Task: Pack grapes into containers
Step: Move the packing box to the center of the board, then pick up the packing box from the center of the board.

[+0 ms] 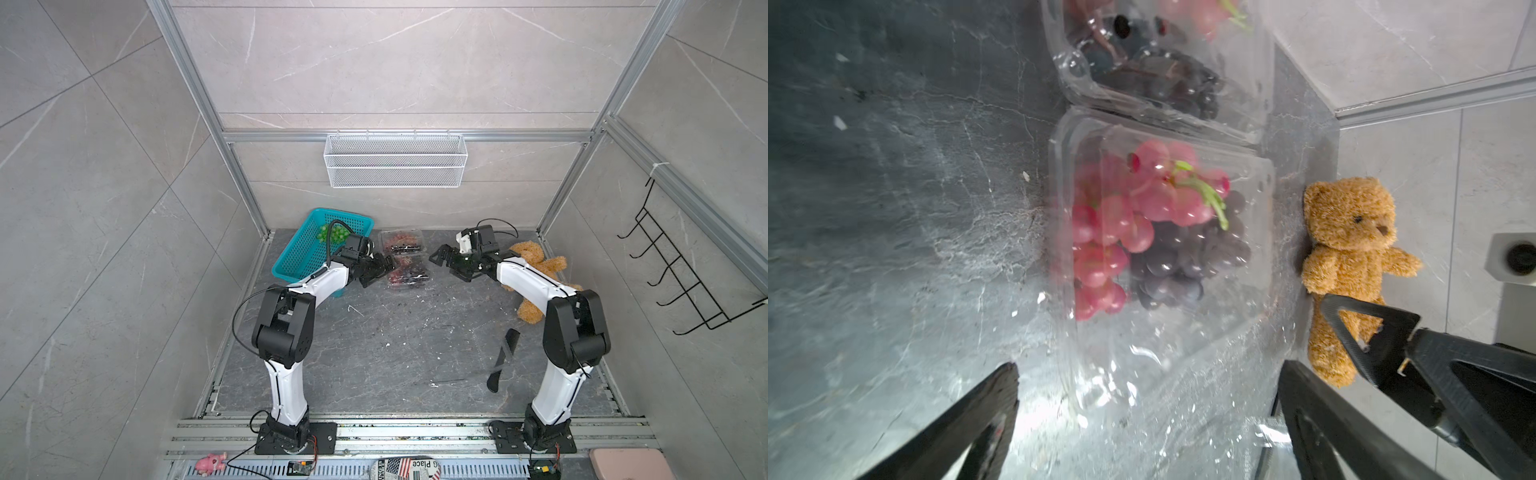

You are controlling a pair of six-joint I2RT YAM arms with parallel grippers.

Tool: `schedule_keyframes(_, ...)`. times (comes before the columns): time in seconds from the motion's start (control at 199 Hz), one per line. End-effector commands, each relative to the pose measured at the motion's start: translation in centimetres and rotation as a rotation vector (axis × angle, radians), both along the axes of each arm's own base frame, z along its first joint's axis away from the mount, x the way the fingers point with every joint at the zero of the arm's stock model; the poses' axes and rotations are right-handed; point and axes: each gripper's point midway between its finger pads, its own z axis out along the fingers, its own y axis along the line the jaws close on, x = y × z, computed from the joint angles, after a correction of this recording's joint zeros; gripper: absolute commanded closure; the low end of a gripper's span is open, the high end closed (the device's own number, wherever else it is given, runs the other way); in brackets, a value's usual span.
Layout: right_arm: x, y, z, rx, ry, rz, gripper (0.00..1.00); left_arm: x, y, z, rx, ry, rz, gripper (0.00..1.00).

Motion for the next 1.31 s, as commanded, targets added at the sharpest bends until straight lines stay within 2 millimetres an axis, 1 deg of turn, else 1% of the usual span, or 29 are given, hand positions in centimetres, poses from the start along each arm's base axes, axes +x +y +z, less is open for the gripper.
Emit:
schedule_keyframes(0.0,-2.9,-3.0,0.3,-0.156,0.015,-0.019,0.01,-1.3,0.5,3.3,0.035,-0.086,-0.027,0.01)
schedule_keyframes(0.065,-4.4,-4.6,0.2,-0.225,0.026,-0.036,0.01,-2.2,0.2,4.4,0.059,-0.119,-0.042,0.00)
schedule_keyframes(0.125,-5.9,-5.6,0.2,-0.276,0.033,-0.037,0.01,-3.3,-0.3,5.3,0.091,-0.152,-0.067,0.00)
schedule_keyframes(0.186,-7.4,-6.8,0.1,-0.321,0.043,-0.059,0.01,-4.4,-1.3,6.2,0.124,-0.190,-0.100,0.00)
schedule_keyframes(0.296,-10.3,-8.9,-0.3,-0.391,0.063,-0.098,0.01,-6.8,-3.8,7.5,0.180,-0.260,-0.171,0.00)
schedule_keyframes(0.422,-13.5,-10.8,-1.0,-0.451,0.104,-0.122,0.10,-9.3,-6.3,8.5,0.238,-0.332,-0.232,0.00)
schedule_keyframes(0.582,-17.0,-12.6,-2.1,-0.505,0.151,-0.140,0.23,-12.3,-9.1,8.2,0.295,-0.390,-0.305,0.00)
schedule_keyframes(0.663,-18.3,-13.2,-2.8,-0.528,0.168,-0.146,0.31,-13.3,-9.8,7.8,0.316,-0.402,-0.324,0.00)
schedule_keyframes(0.723,-19.1,-13.6,-3.5,-0.540,0.188,-0.146,0.40,-13.9,-10.2,7.5,0.319,-0.410,-0.330,0.00)
schedule_keyframes(0.773,-19.7,-13.8,-4.1,-0.546,0.202,-0.146,0.47,-14.3,-10.3,7.4,0.326,-0.420,-0.329,0.00)
schedule_keyframes(0.843,-20.3,-13.8,-5.2,-0.548,0.223,-0.141,0.49,-14.6,-10.2,7.2,0.345,-0.439,-0.319,0.00)
schedule_keyframes(0.934,-20.4,-13.5,-6.1,-0.536,0.243,-0.134,0.59,-15.1,-9.9,7.1,0.362,-0.466,-0.311,0.00)
schedule_keyframes(1.059,-19.8,-12.7,-6.5,-0.510,0.239,-0.131,0.67,-15.4,-9.3,7.5,0.386,-0.504,-0.300,0.00)
schedule_keyframes(1.14,-19.2,-11.8,-6.2,-0.467,0.229,-0.129,0.73,-15.2,-8.6,7.6,0.420,-0.517,-0.286,0.00)
schedule_keyframes(1.18,-18.9,-11.3,-5.9,-0.445,0.221,-0.126,0.75,-15.0,-8.0,7.7,0.448,-0.529,-0.273,0.00)
schedule_keyframes(1.22,-18.4,-11.0,-5.4,-0.432,0.208,-0.128,0.79,-14.4,-6.9,7.7,0.498,-0.531,-0.219,0.00)
schedule_keyframes(1.27,-18.0,-10.7,-4.9,-0.425,0.195,-0.126,0.83,-13.1,-4.7,8.0,0.569,-0.515,-0.069,0.00)
schedule_keyframes(1.305,-17.6,-10.5,-4.6,-0.420,0.188,-0.123,0.85,-12.8,-3.3,7.9,0.624,-0.492,-0.015,0.00)
